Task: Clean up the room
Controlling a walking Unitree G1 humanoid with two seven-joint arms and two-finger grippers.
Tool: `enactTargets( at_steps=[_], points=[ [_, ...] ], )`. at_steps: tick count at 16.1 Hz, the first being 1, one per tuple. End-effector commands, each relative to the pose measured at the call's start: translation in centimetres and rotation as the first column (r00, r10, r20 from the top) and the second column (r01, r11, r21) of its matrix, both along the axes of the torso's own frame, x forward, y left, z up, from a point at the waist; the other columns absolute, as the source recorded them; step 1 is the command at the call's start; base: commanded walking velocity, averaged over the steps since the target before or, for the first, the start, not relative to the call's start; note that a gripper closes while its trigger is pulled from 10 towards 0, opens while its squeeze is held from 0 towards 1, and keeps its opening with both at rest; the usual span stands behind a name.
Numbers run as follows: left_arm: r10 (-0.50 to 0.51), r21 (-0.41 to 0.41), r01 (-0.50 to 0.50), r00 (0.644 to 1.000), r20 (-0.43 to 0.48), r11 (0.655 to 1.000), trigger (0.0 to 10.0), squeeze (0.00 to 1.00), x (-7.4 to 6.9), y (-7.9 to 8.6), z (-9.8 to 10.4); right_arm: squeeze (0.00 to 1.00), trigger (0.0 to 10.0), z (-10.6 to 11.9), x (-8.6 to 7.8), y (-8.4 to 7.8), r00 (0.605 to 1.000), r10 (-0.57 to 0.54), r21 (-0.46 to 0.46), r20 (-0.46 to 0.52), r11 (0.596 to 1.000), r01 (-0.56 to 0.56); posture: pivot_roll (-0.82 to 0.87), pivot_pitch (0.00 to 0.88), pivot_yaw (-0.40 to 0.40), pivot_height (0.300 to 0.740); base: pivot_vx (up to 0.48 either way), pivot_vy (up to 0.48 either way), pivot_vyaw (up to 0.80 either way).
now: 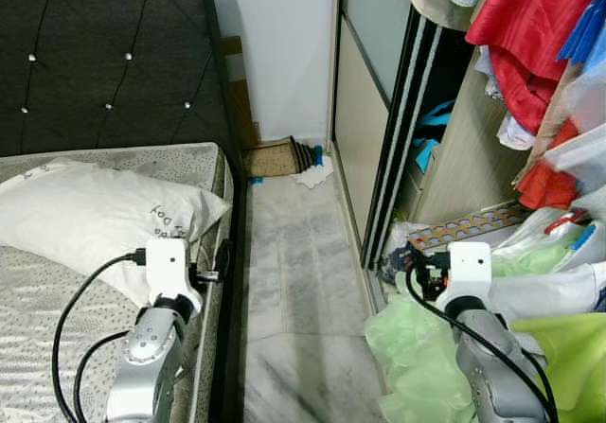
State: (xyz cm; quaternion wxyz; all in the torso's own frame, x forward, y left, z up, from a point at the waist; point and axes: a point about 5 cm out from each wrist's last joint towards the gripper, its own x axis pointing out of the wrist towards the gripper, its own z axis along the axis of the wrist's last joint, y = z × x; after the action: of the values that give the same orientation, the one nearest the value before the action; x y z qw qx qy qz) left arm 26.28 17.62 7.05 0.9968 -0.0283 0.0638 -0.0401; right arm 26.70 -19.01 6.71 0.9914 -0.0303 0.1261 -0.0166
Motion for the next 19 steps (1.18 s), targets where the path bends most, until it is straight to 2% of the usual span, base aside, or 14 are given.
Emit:
enactTargets(
  at_steps=[1, 12, 17, 19],
  points=[
    [-0.007, -0.001, 0.007, 1.000, 0.003, 1.000, 10.0, 0.00, 0.28, 0.03, 0.18, 0.00, 10.0, 0.17, 0.40, 0.30, 1.000, 0.014, 0.004, 0.004, 1.000, -0.014, -0.20, 0.000, 0.045, 0.740, 0.000, 0.000, 0.00],
    [-0.045, -0.026, 0.046, 0.998, 0.032, 0.999, 10.0, 0.00, 0.61, -0.55, 0.58, 0.00, 10.0, 0.34, 0.72, 0.95, 0.998, 0.067, -0.010, 0.022, 0.998, -0.067, -0.19, 0.000, 0.047, 0.740, 0.000, 0.000, 0.00],
    [-0.046, -0.023, 0.046, 0.998, 0.036, 0.999, 10.0, 0.00, 0.73, -0.60, 0.62, 0.00, 10.0, 0.36, 0.94, 1.11, 0.997, 0.077, -0.012, 0.027, 0.997, -0.076, -0.19, 0.000, 0.044, 0.740, 0.000, 0.000, 0.43],
    [-0.048, -0.023, 0.049, 0.998, 0.039, 0.999, 10.0, 0.00, 0.70, -0.59, 0.64, 0.00, 10.0, 0.37, 0.99, 1.12, 0.996, 0.080, -0.014, 0.030, 0.997, -0.080, -0.19, 0.000, 0.044, 0.740, 0.122, 0.000, 0.00]
  ],
)
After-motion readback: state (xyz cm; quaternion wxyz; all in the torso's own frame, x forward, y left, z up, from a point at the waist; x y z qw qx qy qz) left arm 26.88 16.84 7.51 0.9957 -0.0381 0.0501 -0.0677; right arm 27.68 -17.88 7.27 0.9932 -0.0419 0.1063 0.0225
